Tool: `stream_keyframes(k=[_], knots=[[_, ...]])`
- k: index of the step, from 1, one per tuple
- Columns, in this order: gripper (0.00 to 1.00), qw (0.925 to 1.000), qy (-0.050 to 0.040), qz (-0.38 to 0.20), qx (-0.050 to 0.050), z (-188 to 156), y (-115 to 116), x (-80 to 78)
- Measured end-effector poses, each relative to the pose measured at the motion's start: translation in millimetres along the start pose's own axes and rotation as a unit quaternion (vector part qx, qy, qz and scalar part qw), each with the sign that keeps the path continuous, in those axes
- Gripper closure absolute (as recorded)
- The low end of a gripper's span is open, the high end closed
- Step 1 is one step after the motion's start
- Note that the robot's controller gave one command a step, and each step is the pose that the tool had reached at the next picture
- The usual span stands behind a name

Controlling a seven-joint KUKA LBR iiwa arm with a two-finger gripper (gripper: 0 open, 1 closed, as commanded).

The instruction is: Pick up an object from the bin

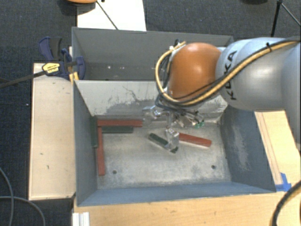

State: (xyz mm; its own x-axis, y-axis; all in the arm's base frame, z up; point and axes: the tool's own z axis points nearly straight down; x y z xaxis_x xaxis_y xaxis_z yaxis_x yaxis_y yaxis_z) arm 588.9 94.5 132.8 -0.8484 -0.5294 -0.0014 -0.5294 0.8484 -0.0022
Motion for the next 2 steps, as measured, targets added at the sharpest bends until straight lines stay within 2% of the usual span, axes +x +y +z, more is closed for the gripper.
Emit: stream_keyframes(k=[1,2], knots=[[1.00,0.9995,-0.0014,-0.031,-0.001,61.2,-34.9,38.6],[0.00,0.9996,-0.0006,-0.029,-0.001,61.9,-34.5,39.0]])
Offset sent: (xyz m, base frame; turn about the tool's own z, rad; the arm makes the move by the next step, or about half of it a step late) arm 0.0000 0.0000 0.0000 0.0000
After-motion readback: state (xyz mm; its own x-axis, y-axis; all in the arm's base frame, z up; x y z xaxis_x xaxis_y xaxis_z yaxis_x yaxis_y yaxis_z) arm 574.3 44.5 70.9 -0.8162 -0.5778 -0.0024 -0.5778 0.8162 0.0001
